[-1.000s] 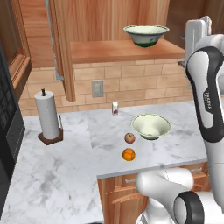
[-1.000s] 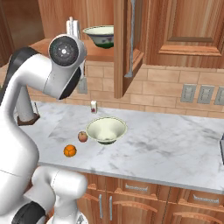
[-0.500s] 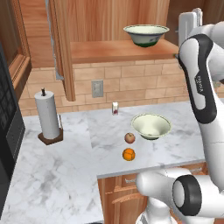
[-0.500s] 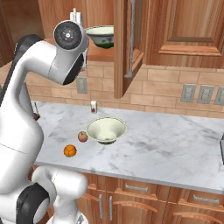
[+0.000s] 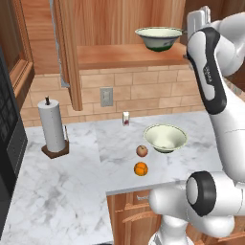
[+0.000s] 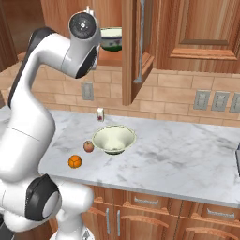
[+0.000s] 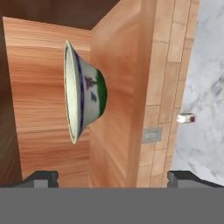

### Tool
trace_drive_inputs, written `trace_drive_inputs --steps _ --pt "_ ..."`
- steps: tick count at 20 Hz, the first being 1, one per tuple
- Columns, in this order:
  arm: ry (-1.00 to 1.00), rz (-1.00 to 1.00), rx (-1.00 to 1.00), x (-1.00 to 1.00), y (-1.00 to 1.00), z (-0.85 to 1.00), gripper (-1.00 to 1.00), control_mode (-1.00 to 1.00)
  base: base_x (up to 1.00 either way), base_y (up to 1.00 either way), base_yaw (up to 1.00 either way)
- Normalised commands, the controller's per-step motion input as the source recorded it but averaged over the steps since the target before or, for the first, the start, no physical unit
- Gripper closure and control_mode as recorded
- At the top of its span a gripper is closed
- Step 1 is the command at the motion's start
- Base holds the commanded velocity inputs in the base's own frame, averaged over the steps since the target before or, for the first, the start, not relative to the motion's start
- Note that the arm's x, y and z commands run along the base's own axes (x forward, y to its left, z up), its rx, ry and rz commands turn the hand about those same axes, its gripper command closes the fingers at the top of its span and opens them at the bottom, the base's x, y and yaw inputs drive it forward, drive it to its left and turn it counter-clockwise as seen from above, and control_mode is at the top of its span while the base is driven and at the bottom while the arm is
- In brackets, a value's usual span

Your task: Pick both bowls and place them on the counter. Then place the peach in one bowl and place the orange in the other bowl.

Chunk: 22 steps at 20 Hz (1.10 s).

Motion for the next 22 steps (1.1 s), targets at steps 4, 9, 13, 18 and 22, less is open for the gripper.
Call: trace_drive_inputs --steps 4,9,13,18,22 --pt "0.00 0.00 0.00 0.40 0.00 -0.02 -1.00 -1.00 0.00 0.00 0.00" --pt "0.00 0.00 0.00 0.35 -0.04 -0.09 -1.00 -1.00 0.00 0.00 0.00" --pt "0.00 0.00 0.00 0.33 0.00 -0.13 -1.00 -1.00 0.00 0.00 0.00" --pt "0.00 0.00 0.00 0.36 0.00 -0.05 -1.00 -1.00 0.00 0.00 0.00" --pt "0.00 0.00 0.00 0.33 0.00 0.00 -1.00 -1.00 0.00 0.00 0.00"
